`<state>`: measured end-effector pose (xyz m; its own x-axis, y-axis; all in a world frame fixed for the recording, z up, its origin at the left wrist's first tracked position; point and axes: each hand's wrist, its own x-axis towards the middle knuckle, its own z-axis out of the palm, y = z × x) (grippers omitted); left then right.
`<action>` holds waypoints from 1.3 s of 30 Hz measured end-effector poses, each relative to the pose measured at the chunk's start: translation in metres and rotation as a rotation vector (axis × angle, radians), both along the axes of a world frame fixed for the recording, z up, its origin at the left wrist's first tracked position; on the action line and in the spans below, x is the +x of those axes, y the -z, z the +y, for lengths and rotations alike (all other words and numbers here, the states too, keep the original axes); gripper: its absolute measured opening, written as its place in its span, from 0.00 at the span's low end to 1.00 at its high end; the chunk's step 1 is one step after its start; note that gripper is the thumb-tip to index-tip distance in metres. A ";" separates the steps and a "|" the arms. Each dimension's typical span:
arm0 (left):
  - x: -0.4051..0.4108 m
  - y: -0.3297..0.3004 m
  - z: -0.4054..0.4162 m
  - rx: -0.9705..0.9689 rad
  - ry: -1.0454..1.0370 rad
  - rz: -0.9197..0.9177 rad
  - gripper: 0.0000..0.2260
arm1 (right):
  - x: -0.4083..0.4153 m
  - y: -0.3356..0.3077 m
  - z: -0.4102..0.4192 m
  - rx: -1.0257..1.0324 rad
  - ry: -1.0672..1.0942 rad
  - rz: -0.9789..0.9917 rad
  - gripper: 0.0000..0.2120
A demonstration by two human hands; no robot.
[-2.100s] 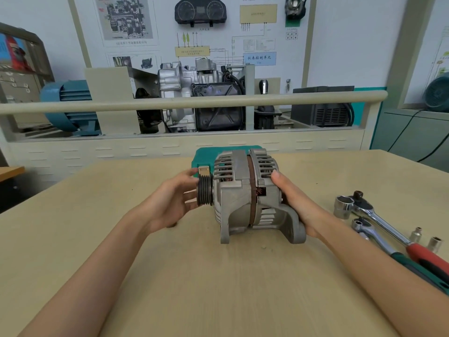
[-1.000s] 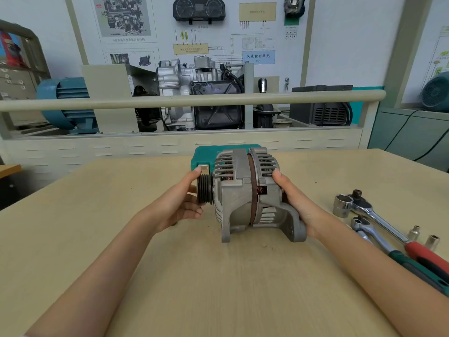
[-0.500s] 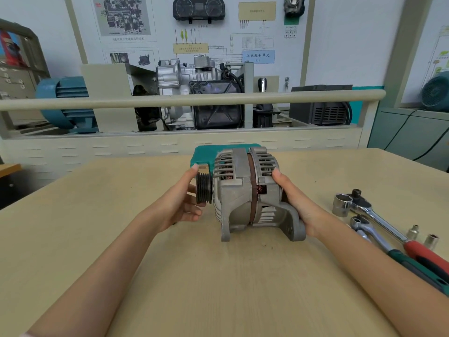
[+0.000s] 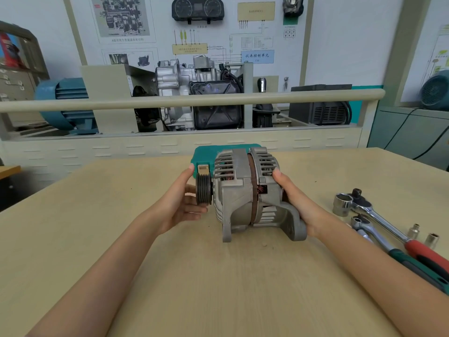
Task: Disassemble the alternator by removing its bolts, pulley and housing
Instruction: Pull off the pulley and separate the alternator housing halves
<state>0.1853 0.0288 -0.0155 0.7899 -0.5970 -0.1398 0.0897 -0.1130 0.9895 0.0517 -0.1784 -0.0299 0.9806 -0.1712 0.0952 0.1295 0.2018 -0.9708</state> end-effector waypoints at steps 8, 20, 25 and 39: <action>-0.003 -0.006 -0.002 -0.225 0.027 -0.073 0.10 | -0.001 -0.001 0.001 0.026 -0.007 0.015 0.35; -0.008 -0.007 -0.003 -0.247 0.006 -0.047 0.12 | -0.001 -0.004 0.001 0.118 -0.022 0.052 0.29; -0.005 -0.010 -0.001 -0.194 0.012 -0.040 0.11 | 0.000 -0.002 0.000 0.085 0.006 0.048 0.32; -0.009 -0.008 0.000 -0.233 0.034 -0.115 0.10 | 0.003 0.001 0.001 0.038 0.071 0.036 0.38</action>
